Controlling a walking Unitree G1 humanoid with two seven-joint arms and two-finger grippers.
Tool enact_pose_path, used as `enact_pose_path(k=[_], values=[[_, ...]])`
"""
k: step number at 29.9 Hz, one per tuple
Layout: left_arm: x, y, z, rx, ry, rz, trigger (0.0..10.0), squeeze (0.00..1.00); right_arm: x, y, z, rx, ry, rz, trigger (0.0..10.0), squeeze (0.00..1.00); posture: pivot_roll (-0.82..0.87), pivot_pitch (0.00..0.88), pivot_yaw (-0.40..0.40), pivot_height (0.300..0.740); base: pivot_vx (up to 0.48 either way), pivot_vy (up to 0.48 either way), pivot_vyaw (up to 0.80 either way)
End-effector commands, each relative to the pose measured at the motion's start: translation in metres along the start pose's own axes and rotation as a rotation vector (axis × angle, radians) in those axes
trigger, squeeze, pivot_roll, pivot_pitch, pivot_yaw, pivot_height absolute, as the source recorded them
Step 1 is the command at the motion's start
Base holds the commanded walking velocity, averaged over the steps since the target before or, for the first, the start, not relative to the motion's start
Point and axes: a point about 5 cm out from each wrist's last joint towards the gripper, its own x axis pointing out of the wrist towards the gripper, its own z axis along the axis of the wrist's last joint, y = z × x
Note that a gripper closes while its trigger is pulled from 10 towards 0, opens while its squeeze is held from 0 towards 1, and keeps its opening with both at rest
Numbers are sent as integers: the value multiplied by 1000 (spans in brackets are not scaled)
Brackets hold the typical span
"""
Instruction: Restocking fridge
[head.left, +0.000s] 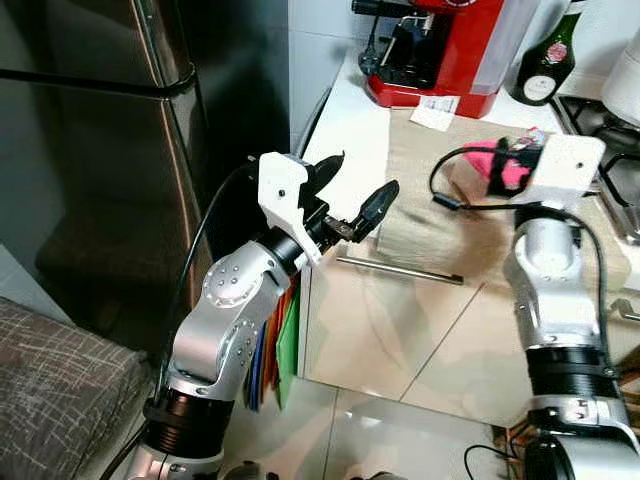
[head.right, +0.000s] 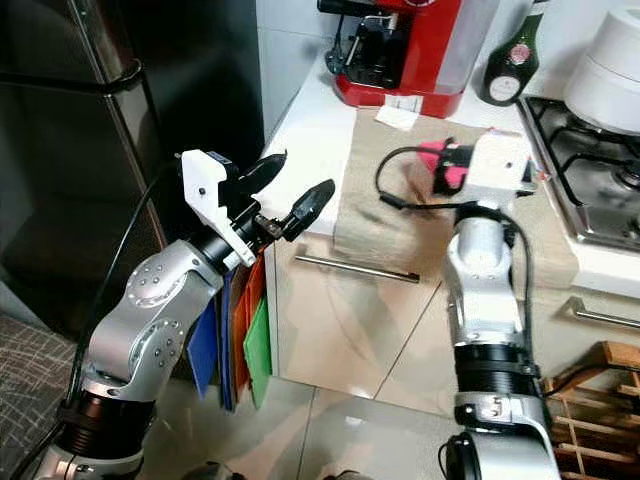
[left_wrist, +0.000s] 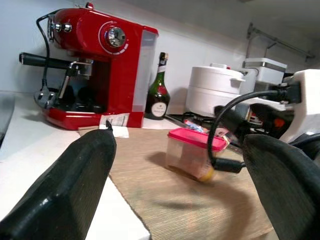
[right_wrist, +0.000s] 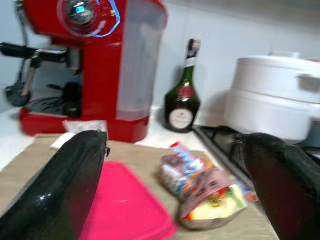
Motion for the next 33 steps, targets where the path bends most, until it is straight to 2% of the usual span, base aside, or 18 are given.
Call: enact_pose_path(k=[1,6,8,13,17,21,26,29,33], values=[[2,-2,3,12,-10,-5,10000,0,7,-10,7,0,-28,-46,10000,0,29,0,-35,740,0,0,0],[2,-2,3,9,-10,3,10000,0,10,-15,10,-21,-39,-45,10000,0,26,0,-38,740,0,0,0],[2,-2,2,5,-12,17,10000,0,8,-7,7,26,-28,54,10000,0,25,0,-41,740,0,0,0],[1,-1,2,5,-17,43,10000,0,6,4,4,43,-2,176,10000,0,25,0,-45,740,0,0,0],[2,0,3,7,-22,68,10000,0,15,-8,6,32,17,204,10000,0,26,0,-50,740,0,0,0],[1,4,4,13,-44,125,10000,0,27,-25,6,92,87,288,10000,0,26,0,-55,740,0,0,0],[2,0,4,-7,-67,114,10000,0,36,-38,0,166,182,393,10000,0,28,0,-61,740,0,0,0],[2,-1,3,-5,-65,115,10000,0,38,-44,-2,170,199,412,10000,0,29,0,-62,740,217,-232,0],[1,1,3,-11,-67,122,10000,0,37,-41,-2,173,229,522,10000,0,32,0,-65,740,373,-295,0]])
